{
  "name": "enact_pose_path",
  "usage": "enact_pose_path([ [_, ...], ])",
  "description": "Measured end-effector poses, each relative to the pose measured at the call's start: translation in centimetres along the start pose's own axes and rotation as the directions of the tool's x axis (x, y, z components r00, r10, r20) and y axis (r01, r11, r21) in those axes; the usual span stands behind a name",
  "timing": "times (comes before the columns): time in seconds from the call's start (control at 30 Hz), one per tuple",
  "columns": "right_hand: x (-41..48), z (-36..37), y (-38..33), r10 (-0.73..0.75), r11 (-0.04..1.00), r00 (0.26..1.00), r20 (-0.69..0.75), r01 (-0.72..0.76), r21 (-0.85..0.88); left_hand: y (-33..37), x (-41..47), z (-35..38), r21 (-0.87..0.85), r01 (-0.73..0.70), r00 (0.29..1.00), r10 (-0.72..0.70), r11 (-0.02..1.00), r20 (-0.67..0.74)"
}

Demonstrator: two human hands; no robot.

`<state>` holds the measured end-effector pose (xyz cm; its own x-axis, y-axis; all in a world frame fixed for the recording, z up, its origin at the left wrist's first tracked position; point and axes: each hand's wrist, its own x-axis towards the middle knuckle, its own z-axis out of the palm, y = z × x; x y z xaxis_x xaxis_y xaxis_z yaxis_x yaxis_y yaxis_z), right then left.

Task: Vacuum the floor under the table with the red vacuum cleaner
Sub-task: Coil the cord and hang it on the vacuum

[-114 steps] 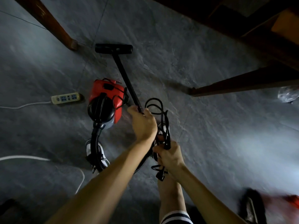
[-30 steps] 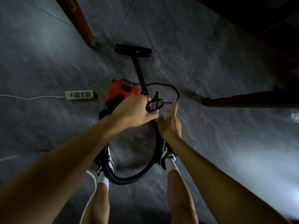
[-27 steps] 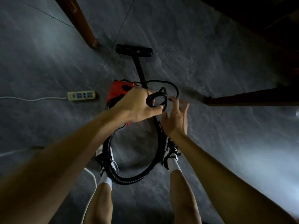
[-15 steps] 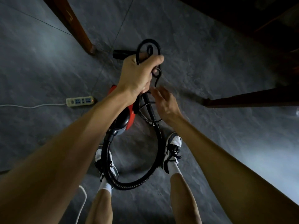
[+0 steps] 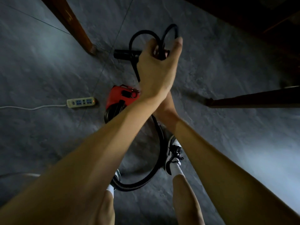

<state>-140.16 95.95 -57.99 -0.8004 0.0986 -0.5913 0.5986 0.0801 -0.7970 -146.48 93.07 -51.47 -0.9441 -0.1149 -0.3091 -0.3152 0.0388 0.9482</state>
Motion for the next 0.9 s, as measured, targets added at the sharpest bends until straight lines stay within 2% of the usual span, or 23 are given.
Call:
enact_pose_path([
  [0.07, -0.4, -0.4, -0.4, 0.059, 0.990, 0.998, 0.002, -0.059, 0.129, -0.7, 0.1, 0.1, 0.172, -0.075, 0.988, 0.050, 0.982, 0.144],
  [0.1, -0.5, -0.6, -0.2, 0.074, 0.977, 0.996, -0.043, -0.064, 0.202, -1.1, 0.0, -0.3, 0.279, -0.126, 0.975, 0.066, 0.952, 0.214],
  [0.17, -0.2, -0.7, 0.0, 0.136, 0.934, 0.966, -0.219, -0.051, 0.353, -2.5, 0.0, -2.3, 0.384, -0.196, 0.963, 0.103, 0.902, 0.250],
  [0.2, 0.1, -0.7, -0.1, 0.274, 0.857, 0.919, -0.284, -0.099, 0.506, -3.5, 0.0, -3.8, 0.396, -0.192, 0.966, 0.102, 0.898, 0.238],
  [0.27, 0.3, -1.2, 0.8, 0.526, 0.649, 0.800, -0.287, -0.160, 0.743, -6.0, -0.6, -6.8, 0.493, -0.176, 0.961, 0.039, 0.852, 0.275],
  [0.33, 0.2, -1.5, 1.3, 0.627, 0.557, 0.734, -0.262, -0.188, 0.809, -8.6, -1.3, -8.5, 0.658, -0.327, 0.880, -0.036, 0.678, 0.474],
  [0.4, -0.2, -1.1, 2.3, 0.670, 0.531, 0.711, -0.214, -0.258, 0.807, -11.1, -2.0, -8.1, 0.691, -0.553, 0.734, -0.120, 0.465, 0.668],
  [0.43, -0.4, -0.8, 2.9, 0.681, 0.517, 0.710, -0.178, -0.294, 0.804, -12.2, -2.3, -7.5, 0.689, -0.604, 0.694, -0.161, 0.400, 0.702],
  [0.47, -0.6, -0.5, 3.4, 0.677, 0.492, 0.723, -0.141, -0.301, 0.817, -13.1, -2.3, -6.9, 0.697, -0.601, 0.694, -0.177, 0.391, 0.698],
  [0.53, -0.9, 0.0, 4.3, 0.652, 0.411, 0.755, -0.074, -0.269, 0.871, -14.5, -2.1, -6.1, 0.724, -0.500, 0.773, -0.131, 0.476, 0.621],
  [0.57, -1.1, 0.2, 4.6, 0.630, 0.358, 0.775, -0.047, -0.236, 0.903, -15.2, -2.0, -6.0, 0.731, -0.478, 0.806, -0.088, 0.486, 0.585],
  [0.6, -1.1, 0.3, 5.3, 0.602, 0.324, 0.798, -0.036, -0.203, 0.924, -15.8, -1.9, -5.9, 0.749, -0.485, 0.817, -0.072, 0.451, 0.572],
  [0.63, -1.2, 0.4, 5.9, 0.583, 0.319, 0.811, -0.044, -0.178, 0.931, -16.2, -1.9, -6.0, 0.761, -0.508, 0.807, -0.086, 0.403, 0.584],
  [0.7, -0.8, 0.7, 6.8, 0.618, 0.382, 0.780, -0.098, -0.189, 0.905, -17.2, -2.1, -5.9, 0.751, -0.584, 0.758, -0.125, 0.309, 0.640],
  [0.77, -0.5, 1.2, 7.3, 0.732, 0.458, 0.662, -0.164, -0.300, 0.837, -18.4, -2.2, -5.9, 0.733, -0.615, 0.714, -0.189, 0.291, 0.674],
  [0.83, -0.8, 1.3, 8.1, 0.826, 0.494, 0.507, -0.245, -0.443, 0.748, -19.1, -2.1, -6.2, 0.721, -0.630, 0.689, -0.221, 0.289, 0.690],
  [0.87, -1.3, 1.3, 8.3, 0.843, 0.505, 0.474, -0.254, -0.536, 0.676, -19.3, -2.0, -6.4, 0.689, -0.667, 0.668, -0.183, 0.283, 0.721],
  [0.9, -2.0, 1.3, 8.2, 0.843, 0.522, 0.478, -0.246, -0.617, 0.589, -19.4, -1.9, -6.7, 0.649, -0.717, 0.642, -0.120, 0.255, 0.757],
])
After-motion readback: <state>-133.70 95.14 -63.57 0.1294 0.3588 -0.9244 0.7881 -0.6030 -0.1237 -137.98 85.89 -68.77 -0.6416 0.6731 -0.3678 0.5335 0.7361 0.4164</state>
